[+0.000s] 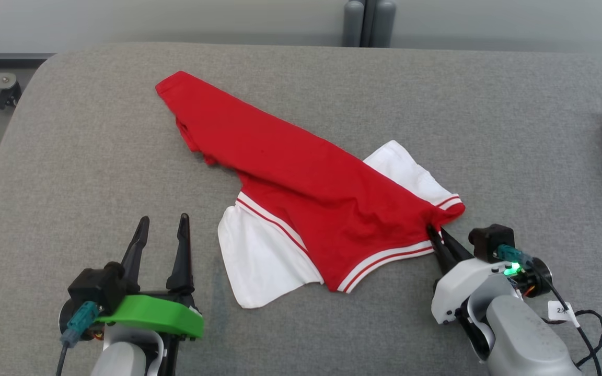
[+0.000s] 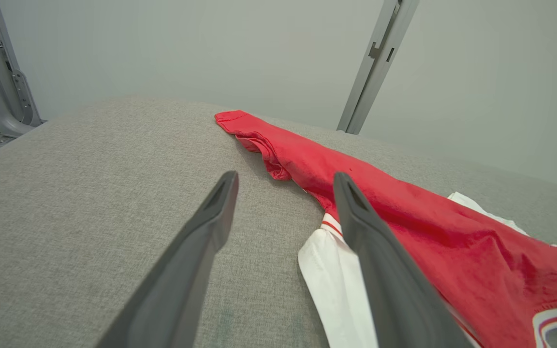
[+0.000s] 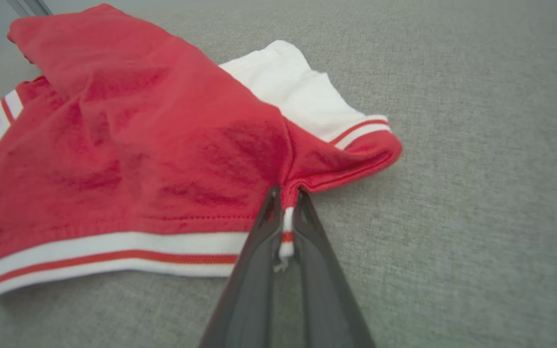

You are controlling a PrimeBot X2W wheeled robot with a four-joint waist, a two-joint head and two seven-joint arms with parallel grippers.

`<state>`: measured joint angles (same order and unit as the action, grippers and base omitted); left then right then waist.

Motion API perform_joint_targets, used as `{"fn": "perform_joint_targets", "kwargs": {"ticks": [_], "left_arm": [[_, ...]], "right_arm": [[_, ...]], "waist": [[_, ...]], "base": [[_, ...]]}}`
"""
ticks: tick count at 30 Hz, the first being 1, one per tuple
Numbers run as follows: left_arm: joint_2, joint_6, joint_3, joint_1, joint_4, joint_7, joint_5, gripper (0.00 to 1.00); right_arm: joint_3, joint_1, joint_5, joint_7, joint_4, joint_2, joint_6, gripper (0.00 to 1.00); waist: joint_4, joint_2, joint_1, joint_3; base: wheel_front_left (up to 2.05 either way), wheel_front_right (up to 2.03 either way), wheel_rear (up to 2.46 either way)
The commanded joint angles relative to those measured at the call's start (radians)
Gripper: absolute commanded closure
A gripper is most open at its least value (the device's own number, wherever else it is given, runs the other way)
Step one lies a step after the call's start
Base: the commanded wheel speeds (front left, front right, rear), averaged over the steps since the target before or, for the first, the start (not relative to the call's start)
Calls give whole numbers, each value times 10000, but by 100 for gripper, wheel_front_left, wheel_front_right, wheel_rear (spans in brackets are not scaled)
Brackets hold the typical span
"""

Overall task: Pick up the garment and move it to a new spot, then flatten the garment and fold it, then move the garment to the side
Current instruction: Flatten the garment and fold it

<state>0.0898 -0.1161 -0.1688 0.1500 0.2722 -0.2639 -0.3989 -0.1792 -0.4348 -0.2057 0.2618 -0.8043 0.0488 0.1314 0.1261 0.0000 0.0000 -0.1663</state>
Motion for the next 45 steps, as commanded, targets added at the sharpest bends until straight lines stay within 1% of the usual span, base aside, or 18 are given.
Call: {"fn": "perform_joint_targets", "kwargs": {"ticks": [1, 5, 8, 13, 16, 19, 23, 24, 28, 30, 32, 35, 36, 37, 38, 42, 45], "left_arm": [[-23, -61, 43, -143, -30, -3, 105, 0], [-92, -82, 140, -162, -92, -3, 177, 0], [-141, -109, 161, -175, -127, -3, 198, 0], [-219, -144, 68, -41, -248, -4, 236, 0], [-261, -160, -90, 154, -438, -4, 287, 0], [-288, -154, -259, 338, -626, -4, 293, 0], [-328, -160, -570, 568, -843, -4, 248, 0], [-338, -162, -724, 663, -917, -2, 215, 0], [-362, -163, -1186, 897, -1145, -2, 107, 0], [-371, -164, -1403, 1003, -1225, -2, 60, 0], [-379, -165, -1535, 1082, -1247, -2, 3, 0], [-387, -165, -1652, 1162, -1233, -2, -20, 0], [-388, -165, -1660, 1183, -1221, -4, -38, 0], [-389, -165, -1662, 1193, -1208, -4, -63, 0], [-389, -166, -1642, 1204, -1192, -2, -78, 0], [-387, -166, -1493, 1296, -1176, -2, -127, 0], [-387, -166, -1337, 1325, -1147, -2, -1, 0]], "right_arm": [[48, -218, 123, 45, -59, 35, -15, 100], [429, -531, 724, 45, -67, 40, -15, 100], [771, -807, 1221, 45, -26, 243, -15, 100], [1105, -1573, 1882, -22, -55, 899, -15, 100], [1111, -2224, 2239, -250, -153, 1545, -17, 100], [843, -2980, 2526, -517, -254, 2290, -17, 100], [91, -4202, 3051, -903, -463, 3556, -17, 100], [-124, -4597, 3197, -1021, -545, 3966, -17, 100], [-693, -5853, 3599, -1304, -767, 4872, -17, 100], [-876, -6431, 3730, -1382, -892, 5139, -17, 100], [-959, -6871, 3839, -1466, -1082, 5239, -17, 100], [-893, -7361, 4013, -1381, -1361, 5078, -17, 100], [-831, -7417, 4060, -1291, -1492, 4948, -17, 82], [-786, -7417, 4081, -1206, -1601, 4812, -17, 14], [-745, -7421, 4130, -1092, -1725, 4676, -17, 0], [-646, -7348, 4242, -600, -1989, 4296, -17, 0], [-531, -7208, 4123, -272, -2056, 3938, -17, 0]], "waist": [[-7, 0, 0, -28], [-46, 0, 0, -70], [-62, 0, 0, -90], [-9, 0, 0, -243], [157, 0, 0, -410], [394, 0, 0, -624], [804, 0, 0, -997], [950, 0, 0, -1133], [1422, 0, 0, -1610], [1611, 0, 0, -1837], [1741, 0, 0, -2015], [1798, 0, 0, -2214], [1787, 0, 0, -2258], [1769, 0, 0, -2279], [1732, 0, 0, -2292], [1483, 0, 0, -2257], [1157, 0, 0, -2156]], "base": [[0, 0, 0], [0, 0, 0], [0, 0, 0], [0, 0, 0], [0, 0, 0], [0, 0, 0], [0, 0, 0], [0, 0, 0], [0, 0, 0], [0, 0, 0], [0, 0, 0], [0, 0, 0], [0, 0, 0], [0, 0, 0], [0, 0, 0], [0, 0, 0], [0, 0, 0]]}}
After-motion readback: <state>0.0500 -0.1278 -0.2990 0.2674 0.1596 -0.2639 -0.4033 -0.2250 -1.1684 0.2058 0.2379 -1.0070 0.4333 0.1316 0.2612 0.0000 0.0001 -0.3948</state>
